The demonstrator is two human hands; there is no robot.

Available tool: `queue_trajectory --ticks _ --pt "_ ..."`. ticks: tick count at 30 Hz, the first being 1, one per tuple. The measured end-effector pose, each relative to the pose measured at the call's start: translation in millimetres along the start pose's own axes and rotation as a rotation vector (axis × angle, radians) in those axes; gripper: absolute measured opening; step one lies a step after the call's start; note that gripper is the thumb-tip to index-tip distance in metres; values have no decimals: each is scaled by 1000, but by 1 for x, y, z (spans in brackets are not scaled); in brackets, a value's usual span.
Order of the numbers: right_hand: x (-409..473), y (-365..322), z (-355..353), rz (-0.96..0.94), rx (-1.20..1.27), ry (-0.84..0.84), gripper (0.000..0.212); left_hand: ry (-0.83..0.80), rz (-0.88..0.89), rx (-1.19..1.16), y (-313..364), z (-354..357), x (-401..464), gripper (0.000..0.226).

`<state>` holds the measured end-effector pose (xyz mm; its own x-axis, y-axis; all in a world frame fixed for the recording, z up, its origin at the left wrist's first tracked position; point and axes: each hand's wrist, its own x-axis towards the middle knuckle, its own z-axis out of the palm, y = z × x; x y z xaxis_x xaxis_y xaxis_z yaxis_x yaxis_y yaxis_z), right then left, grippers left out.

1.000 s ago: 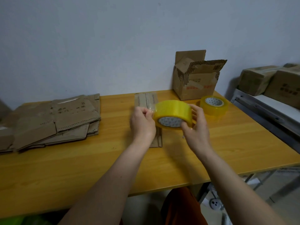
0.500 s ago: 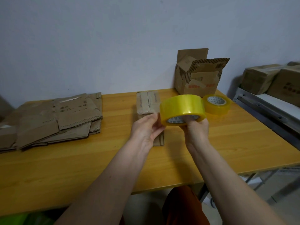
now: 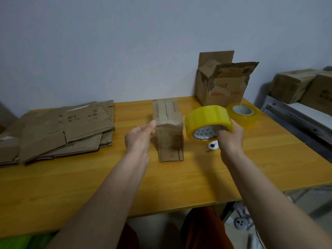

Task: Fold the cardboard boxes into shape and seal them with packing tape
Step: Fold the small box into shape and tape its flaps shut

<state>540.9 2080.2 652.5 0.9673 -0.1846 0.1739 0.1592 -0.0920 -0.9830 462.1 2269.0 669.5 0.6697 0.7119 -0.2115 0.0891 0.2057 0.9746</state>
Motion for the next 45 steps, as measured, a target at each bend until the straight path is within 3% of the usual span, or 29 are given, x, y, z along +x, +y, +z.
queue_trajectory --ticks 4,10,18,27,32,35,37,39,42,45 --pt "13 0 -6 -279 -586 78 40 165 -1 -42 -4 -6 18 15" --pt "31 -2 2 -213 -666 29 25 131 4 29 -6 -2 36 27" --pt "50 8 11 -180 -704 45 23 99 -9 55 -5 9 58 23" --pt "48 34 25 -177 -822 -56 21 -25 -216 55 -27 28 57 16" --pt "50 32 28 -169 -776 -120 23 -75 -254 297 -46 30 62 64" --pt "49 33 26 -134 -734 -155 24 75 -13 429 -41 22 63 46" --pt "48 33 27 -110 -700 -190 24 248 405 489 -34 14 57 41" --pt "45 30 30 -93 -646 -236 24 139 727 620 -29 10 49 37" --pt "41 23 34 -96 -544 -380 24 -126 756 1020 -27 10 51 33" --pt "33 14 31 -55 -462 -652 39 -145 715 1299 -6 8 71 44"
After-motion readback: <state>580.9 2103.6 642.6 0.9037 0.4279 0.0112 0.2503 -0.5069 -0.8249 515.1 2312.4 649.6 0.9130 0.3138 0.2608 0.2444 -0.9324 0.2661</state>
